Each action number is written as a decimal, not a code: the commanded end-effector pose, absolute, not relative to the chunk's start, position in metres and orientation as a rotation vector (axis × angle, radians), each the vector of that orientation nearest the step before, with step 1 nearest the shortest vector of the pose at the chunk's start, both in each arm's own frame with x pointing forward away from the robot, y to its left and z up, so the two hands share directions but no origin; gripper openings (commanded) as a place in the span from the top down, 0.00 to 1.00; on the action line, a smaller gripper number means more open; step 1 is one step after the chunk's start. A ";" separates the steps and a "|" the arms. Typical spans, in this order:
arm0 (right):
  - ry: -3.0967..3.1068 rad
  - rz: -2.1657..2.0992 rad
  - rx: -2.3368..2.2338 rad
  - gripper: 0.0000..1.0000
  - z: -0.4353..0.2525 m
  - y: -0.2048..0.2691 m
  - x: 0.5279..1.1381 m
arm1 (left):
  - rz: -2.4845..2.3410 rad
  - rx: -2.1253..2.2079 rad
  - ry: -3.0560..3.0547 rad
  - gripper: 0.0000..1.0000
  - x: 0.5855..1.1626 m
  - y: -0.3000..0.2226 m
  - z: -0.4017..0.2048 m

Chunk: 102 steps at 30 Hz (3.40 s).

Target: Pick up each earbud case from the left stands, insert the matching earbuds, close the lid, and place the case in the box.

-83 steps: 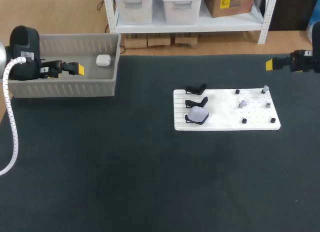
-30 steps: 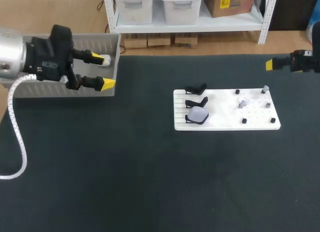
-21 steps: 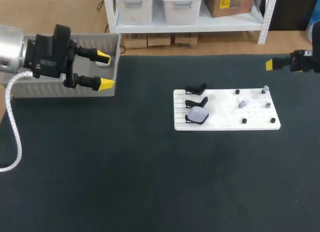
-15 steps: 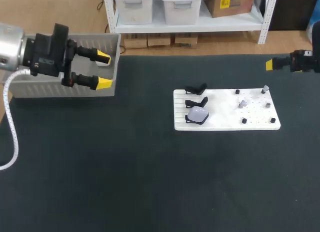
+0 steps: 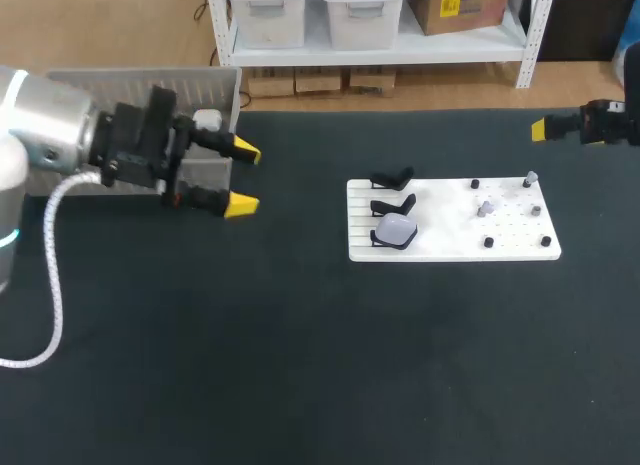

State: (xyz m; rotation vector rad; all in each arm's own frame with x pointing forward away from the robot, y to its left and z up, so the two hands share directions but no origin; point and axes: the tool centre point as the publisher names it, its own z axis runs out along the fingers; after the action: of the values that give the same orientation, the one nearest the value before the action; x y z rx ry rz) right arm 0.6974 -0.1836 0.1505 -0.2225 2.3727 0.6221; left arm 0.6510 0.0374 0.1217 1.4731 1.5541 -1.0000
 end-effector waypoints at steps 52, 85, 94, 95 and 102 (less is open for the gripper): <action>2.371 0.626 -0.225 0.00 0.150 -0.184 0.698 | -1.007 1.566 1.639 0.26 0.654 -0.090 0.029; 2.371 0.626 -0.225 0.00 0.150 -0.184 0.698 | -1.044 1.594 1.608 0.55 0.664 -0.121 0.020; 2.371 0.626 -0.225 0.00 0.150 -0.184 0.698 | -1.061 1.590 1.603 0.54 0.665 -0.123 0.017; 2.371 0.626 -0.225 0.00 0.150 -0.184 0.698 | -1.063 1.590 1.602 0.54 0.665 -0.124 0.017; 2.371 0.626 -0.225 0.00 0.150 -0.184 0.698 | -1.069 1.595 1.592 0.54 0.664 -0.127 0.016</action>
State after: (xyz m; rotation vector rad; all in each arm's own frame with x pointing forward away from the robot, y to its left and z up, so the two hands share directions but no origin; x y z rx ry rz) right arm 0.6975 -0.1835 0.1505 -0.2226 2.3726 0.6221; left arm 0.6623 -0.1254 0.0175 1.5929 1.5956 -1.0650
